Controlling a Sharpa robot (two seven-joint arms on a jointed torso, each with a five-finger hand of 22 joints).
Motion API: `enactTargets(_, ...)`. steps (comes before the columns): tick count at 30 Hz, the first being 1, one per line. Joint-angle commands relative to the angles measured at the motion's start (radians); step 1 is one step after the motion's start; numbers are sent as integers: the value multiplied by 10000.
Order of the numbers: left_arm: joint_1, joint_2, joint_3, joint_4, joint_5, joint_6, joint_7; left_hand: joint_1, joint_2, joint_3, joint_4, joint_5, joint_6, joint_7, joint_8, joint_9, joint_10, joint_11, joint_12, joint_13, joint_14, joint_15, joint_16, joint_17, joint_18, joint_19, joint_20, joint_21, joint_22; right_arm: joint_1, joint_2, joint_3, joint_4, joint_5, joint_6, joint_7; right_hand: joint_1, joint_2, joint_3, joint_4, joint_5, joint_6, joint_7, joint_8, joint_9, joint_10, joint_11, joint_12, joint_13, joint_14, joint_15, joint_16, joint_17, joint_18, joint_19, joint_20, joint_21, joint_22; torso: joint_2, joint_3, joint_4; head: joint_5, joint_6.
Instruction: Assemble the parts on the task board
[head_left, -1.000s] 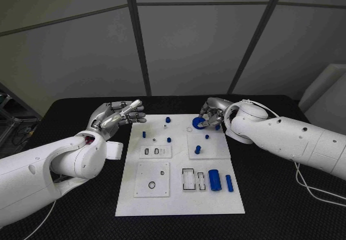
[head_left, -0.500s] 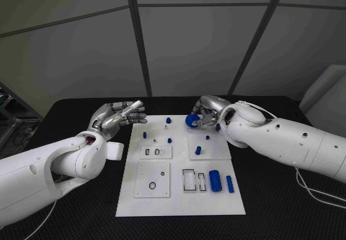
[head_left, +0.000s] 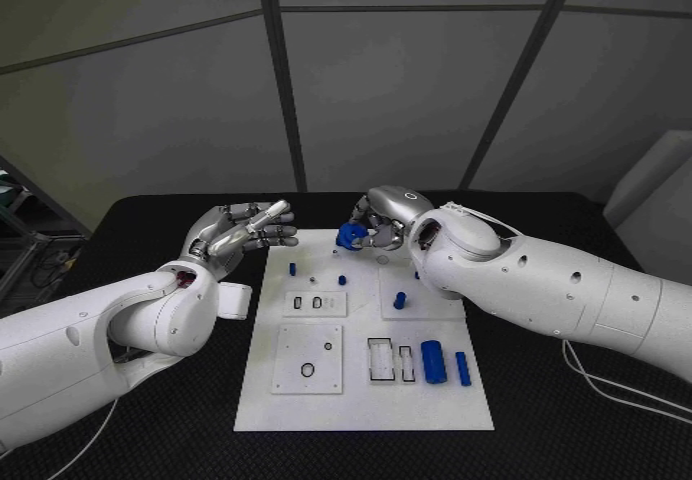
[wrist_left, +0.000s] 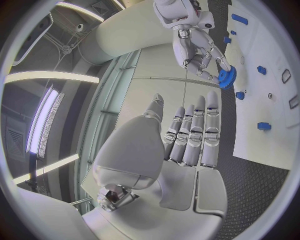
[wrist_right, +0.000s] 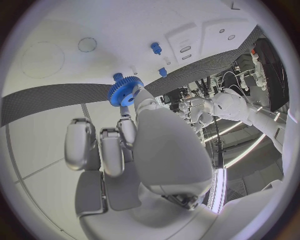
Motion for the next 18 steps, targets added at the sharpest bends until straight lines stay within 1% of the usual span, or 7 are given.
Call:
enactTargets(1,16,19,11,2,-55,141,28,-2,65,7,-43,-4,6,13,-51,-3,5,4,-53,3,6,38,-48,10,-198,-66,13,42,16,15,262,2,-236,-400,-197,83,65,143,95,0,24,296,-197,-20,107,17,11,-31,-47,793,-67,51,1333,-89,75,-12,46,11,9,3,-6,19,-35)
enactTargets(5,17,25,11,-3,-55,146,28,-2,65,7,-43,-4,6,13,-51,-3,5,4,-53,3,6,38,-48,10,-198,-66,13,42,16,11,580,0,-489,-433,-93,83,46,133,113,1,3,286,-191,-39,102,-2,16,-49,-64,794,-63,53,1336,-89,73,-12,45,9,5,3,0,48,-56)
enactTargets(7,17,27,11,-4,-55,149,27,-2,65,7,-43,-4,6,13,-51,-3,5,4,-53,3,6,38,-48,10,-198,-66,13,42,16,9,711,-1,-593,-440,-12,76,30,122,124,1,-15,276,-184,-56,98,-11,22,-55,-68,794,-60,54,1338,-87,67,-11,41,1,2,3,-20,73,-64)
enactTargets(11,17,39,11,-6,-55,153,24,-2,65,7,-43,-4,6,13,-51,-3,5,4,-53,3,6,38,-48,10,-198,-66,13,42,16,3,914,-5,-774,-447,140,65,30,122,124,1,-15,276,-184,-56,98,-11,22,-55,-68,794,-60,54,1338,-87,67,-11,41,1,2,2,-6,67,-76)
enactTargets(14,17,49,11,-10,-55,154,23,-2,65,7,-43,-4,6,13,-51,-3,5,4,-53,3,6,38,-48,10,-198,-66,13,42,16,-5,1034,-12,-892,-454,256,58,0,104,142,3,-41,263,-175,-81,91,-25,30,-66,-74,792,-54,49,1328,-86,59,-8,36,-8,2,10,-16,99,-95)
enactTargets(15,18,51,12,-12,-55,154,22,5,77,12,-57,-4,3,16,-61,-4,0,7,-63,2,1,41,-59,17,-199,-73,14,45,17,-8,1067,-22,-926,-457,292,56,0,104,142,3,-41,263,-175,-81,91,-25,30,-66,-74,792,-54,49,1328,-86,59,-8,36,-8,2,17,-20,108,-101)
enactTargets(18,18,57,12,-17,-55,154,21,7,80,14,-61,-4,2,16,-63,-4,-2,8,-65,2,-1,42,-62,19,-199,-75,15,46,17,-19,1156,-61,-1020,-468,400,48,-7,99,146,3,-46,261,-173,-86,90,-29,32,-69,-76,789,-53,45,1317,-84,54,-8,33,-14,3,20,-28,108,-103)
